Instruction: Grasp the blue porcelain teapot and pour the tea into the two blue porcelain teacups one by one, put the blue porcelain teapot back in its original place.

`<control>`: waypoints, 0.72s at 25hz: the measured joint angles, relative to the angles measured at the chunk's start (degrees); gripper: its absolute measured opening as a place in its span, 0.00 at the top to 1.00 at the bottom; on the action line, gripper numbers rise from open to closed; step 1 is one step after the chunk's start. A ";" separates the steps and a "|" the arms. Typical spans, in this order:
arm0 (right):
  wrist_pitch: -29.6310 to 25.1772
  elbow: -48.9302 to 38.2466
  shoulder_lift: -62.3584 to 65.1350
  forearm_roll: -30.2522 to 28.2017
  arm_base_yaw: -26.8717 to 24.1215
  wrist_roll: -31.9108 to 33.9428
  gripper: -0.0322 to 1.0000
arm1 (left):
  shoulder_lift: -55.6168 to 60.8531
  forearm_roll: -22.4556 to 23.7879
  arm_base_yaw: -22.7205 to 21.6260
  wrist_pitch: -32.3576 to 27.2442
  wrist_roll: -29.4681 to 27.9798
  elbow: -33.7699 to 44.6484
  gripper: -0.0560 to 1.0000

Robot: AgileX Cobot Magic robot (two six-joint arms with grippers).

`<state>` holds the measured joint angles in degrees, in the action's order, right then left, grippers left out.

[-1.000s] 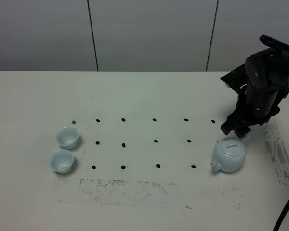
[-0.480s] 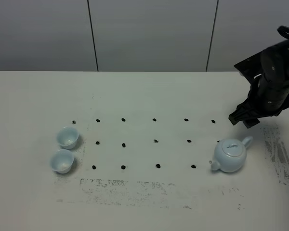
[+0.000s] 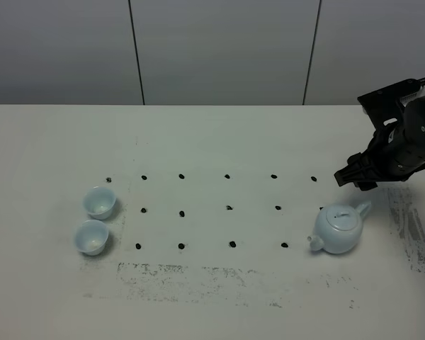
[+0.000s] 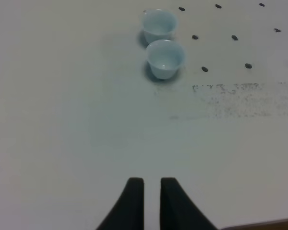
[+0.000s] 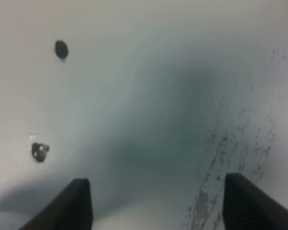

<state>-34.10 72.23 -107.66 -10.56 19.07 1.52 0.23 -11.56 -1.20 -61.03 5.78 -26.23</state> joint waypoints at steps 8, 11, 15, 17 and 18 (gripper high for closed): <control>-0.98 0.00 -2.51 0.00 0.00 0.19 0.43 | 0.00 0.00 0.00 0.00 0.00 0.00 0.84; -2.42 0.00 -2.56 0.00 0.00 0.19 0.43 | 0.00 0.00 0.00 0.00 0.00 0.00 0.84; -6.44 0.00 -2.56 0.00 0.00 0.19 0.43 | 0.00 0.00 0.00 -0.05 0.00 0.00 0.84; -8.37 0.00 -2.56 0.00 0.00 0.19 0.43 | 0.00 0.00 0.00 -0.01 0.00 0.00 0.84; -9.15 0.00 -2.56 0.06 0.00 0.19 0.43 | 0.00 0.00 0.00 -0.01 0.00 0.00 0.84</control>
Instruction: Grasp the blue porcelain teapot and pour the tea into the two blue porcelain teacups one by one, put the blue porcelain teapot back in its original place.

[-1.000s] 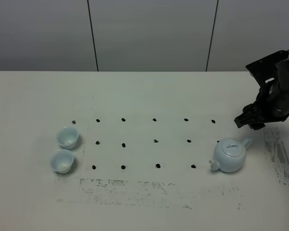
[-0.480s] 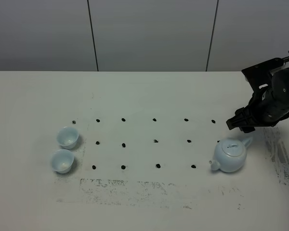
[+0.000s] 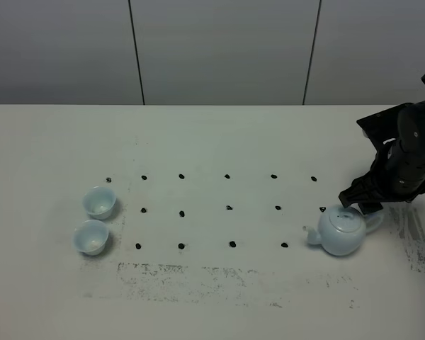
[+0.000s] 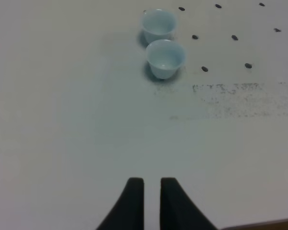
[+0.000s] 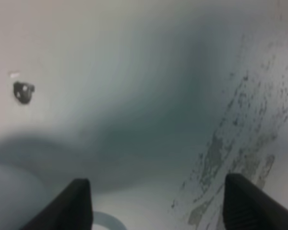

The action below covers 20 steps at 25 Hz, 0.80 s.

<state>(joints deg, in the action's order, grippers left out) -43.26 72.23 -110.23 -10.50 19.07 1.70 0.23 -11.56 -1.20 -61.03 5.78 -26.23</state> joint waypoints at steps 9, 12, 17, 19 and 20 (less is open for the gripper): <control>-5.58 0.00 1.39 0.11 0.00 0.91 0.43 | 0.00 0.00 0.00 0.00 0.00 0.00 0.84; -6.84 0.00 2.39 0.11 0.00 2.18 0.43 | 0.00 0.00 0.00 0.00 0.00 0.00 0.84; -6.40 -2.34 5.41 0.14 -0.42 2.62 0.43 | 0.00 0.00 0.00 0.00 0.00 0.00 0.84; -3.49 -5.45 7.06 0.34 -1.12 2.97 0.43 | 0.00 0.00 0.00 0.00 0.00 0.00 0.84; -1.93 -6.90 7.94 0.34 -1.35 3.59 0.43 | 0.00 0.00 0.00 0.00 0.00 0.00 0.84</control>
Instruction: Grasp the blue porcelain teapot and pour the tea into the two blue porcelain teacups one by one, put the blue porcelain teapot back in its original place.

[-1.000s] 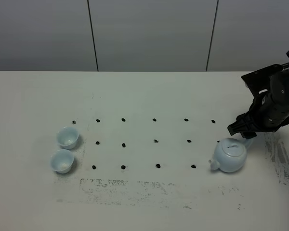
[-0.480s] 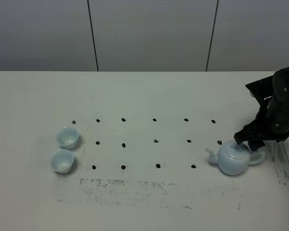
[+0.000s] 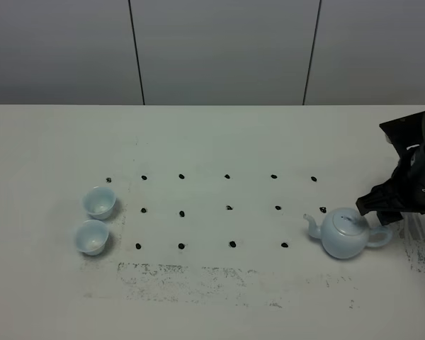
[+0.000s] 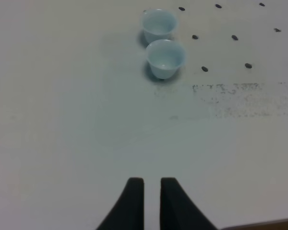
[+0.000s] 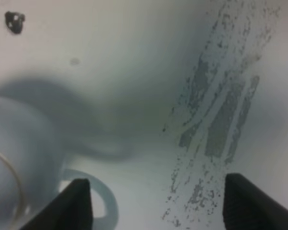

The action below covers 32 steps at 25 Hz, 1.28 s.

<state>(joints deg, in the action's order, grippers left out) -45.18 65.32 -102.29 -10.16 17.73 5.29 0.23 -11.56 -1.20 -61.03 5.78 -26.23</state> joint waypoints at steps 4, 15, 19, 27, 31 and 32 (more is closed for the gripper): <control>6.81 -4.78 2.38 -1.19 -0.75 4.13 0.43 | 0.00 0.00 0.00 0.00 0.00 0.00 0.84; 6.53 -7.29 2.86 4.09 -0.90 4.69 0.43 | 0.00 0.00 0.00 0.00 0.00 0.00 0.84; 2.86 -7.29 2.93 7.51 -0.90 2.08 0.44 | 0.00 0.00 0.00 0.00 0.00 0.00 0.84; -2.44 -7.33 2.98 7.06 -0.90 0.46 0.45 | 0.00 0.00 0.00 0.00 0.00 0.00 0.84; -4.63 -7.33 2.98 10.98 -0.90 -3.54 0.46 | 0.00 0.00 0.00 0.00 0.00 0.00 0.84; -4.76 -7.33 2.98 12.39 -0.90 -4.72 0.46 | 0.00 0.00 0.00 0.00 0.00 0.00 0.84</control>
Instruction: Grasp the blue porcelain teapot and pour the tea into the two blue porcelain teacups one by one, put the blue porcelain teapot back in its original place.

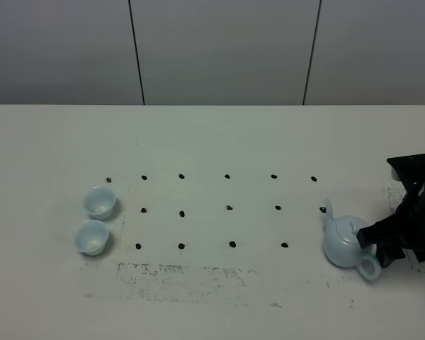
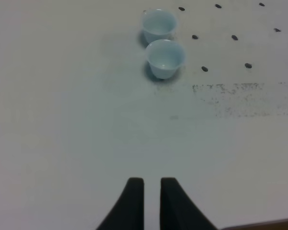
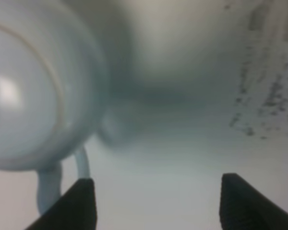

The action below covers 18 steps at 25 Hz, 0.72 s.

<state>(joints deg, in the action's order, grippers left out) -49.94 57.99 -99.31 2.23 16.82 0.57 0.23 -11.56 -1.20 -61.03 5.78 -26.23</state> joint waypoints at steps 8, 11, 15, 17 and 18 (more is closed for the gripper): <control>-1.90 0.00 0.00 8.29 0.00 -7.18 0.46 | 0.00 0.00 0.00 0.00 0.00 0.00 0.84; -3.04 0.00 1.04 2.47 0.00 -2.37 0.46 | 0.00 0.00 0.00 0.00 0.00 0.00 0.84; -3.49 -0.02 6.48 -5.36 1.28 7.42 0.46 | 0.00 0.00 0.00 0.00 0.00 0.00 0.84; -2.66 -0.02 9.39 -6.05 3.85 11.79 0.46 | 0.00 0.00 0.00 0.00 0.00 0.00 0.84; -1.94 -0.02 10.25 -5.97 5.61 13.83 0.46 | 0.00 0.00 0.00 0.00 0.00 0.00 0.84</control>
<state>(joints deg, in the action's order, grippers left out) -51.88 57.97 -89.06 -3.74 22.43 14.40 0.23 -11.56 -1.20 -61.03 5.78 -26.23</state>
